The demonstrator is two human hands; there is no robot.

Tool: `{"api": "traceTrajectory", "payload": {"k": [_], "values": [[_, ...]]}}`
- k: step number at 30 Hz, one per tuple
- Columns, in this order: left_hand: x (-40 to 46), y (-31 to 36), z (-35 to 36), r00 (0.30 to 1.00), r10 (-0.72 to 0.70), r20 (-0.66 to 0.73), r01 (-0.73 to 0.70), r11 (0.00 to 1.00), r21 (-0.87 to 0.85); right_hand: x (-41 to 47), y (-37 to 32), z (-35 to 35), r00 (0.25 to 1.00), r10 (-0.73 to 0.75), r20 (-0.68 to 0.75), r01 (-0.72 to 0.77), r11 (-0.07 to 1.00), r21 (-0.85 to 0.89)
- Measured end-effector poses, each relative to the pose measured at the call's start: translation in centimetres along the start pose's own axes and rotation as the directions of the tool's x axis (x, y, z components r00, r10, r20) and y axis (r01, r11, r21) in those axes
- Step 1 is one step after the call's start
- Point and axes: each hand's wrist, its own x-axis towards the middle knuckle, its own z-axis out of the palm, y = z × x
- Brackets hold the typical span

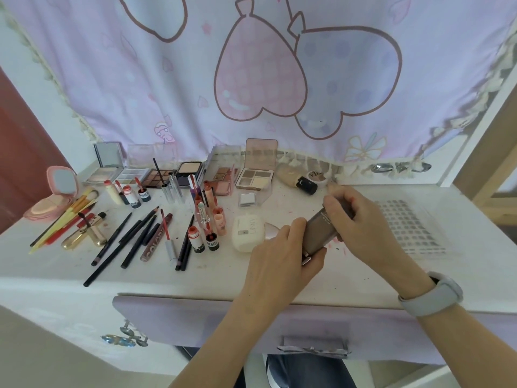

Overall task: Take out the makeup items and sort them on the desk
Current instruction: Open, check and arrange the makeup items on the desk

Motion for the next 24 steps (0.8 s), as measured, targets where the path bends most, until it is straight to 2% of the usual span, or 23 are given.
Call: {"api": "traceTrajectory", "payload": {"k": [7,9,11,13,14,16,17,18,19,21,22,24], "values": [[-0.2,-1.0,0.0,0.996,-0.041,0.079,0.045,0.997,-0.056,0.4,1.2,-0.2,1.0,-0.027,0.012,0.027,1.0,-0.015],[-0.3,-1.2,-0.1,0.988,-0.087,0.124,0.103,0.986,-0.132,0.8,1.4,-0.3,0.998,0.036,-0.042,-0.034,0.999,0.032],[-0.6,-1.6,-0.3,0.977,-0.165,0.133,0.194,0.951,-0.241,1.4,1.6,-0.8,0.969,0.194,-0.153,-0.166,0.97,0.178],[-0.9,-2.3,-0.6,0.956,-0.271,0.115,0.295,0.866,-0.404,1.8,1.8,-1.5,0.906,0.397,-0.149,-0.288,0.834,0.471],[-0.9,-2.6,-0.8,0.938,-0.323,0.123,0.34,0.8,-0.495,1.9,1.9,-1.7,0.883,0.464,-0.074,-0.319,0.708,0.63],[-0.8,-2.9,-1.2,0.911,-0.378,0.162,0.395,0.691,-0.605,1.8,2.1,-1.6,0.869,0.48,0.122,-0.359,0.439,0.824],[-0.6,-3.0,-1.3,0.906,-0.386,0.174,0.404,0.664,-0.63,1.7,2.4,-1.4,0.873,0.446,0.198,-0.375,0.352,0.858],[-0.5,-3.0,-1.3,0.905,-0.387,0.178,0.405,0.653,-0.64,1.5,2.6,-1.1,0.88,0.402,0.255,-0.392,0.309,0.866],[-0.4,-2.9,-1.3,0.907,-0.384,0.175,0.401,0.658,-0.637,1.4,2.8,-1.0,0.885,0.363,0.291,-0.409,0.31,0.858],[-0.2,-2.9,-1.2,0.914,-0.379,0.143,0.385,0.701,-0.6,1.2,3.1,-0.5,0.897,0.323,0.303,-0.422,0.419,0.804],[0.0,-3.0,-1.1,0.917,-0.382,0.115,0.375,0.728,-0.573,1.2,3.2,-0.3,0.909,0.315,0.271,-0.405,0.524,0.749],[0.7,-3.2,-1.0,0.916,-0.398,0.049,0.364,0.775,-0.517,1.3,3.4,0.0,0.94,0.303,0.155,-0.338,0.775,0.534]]}}
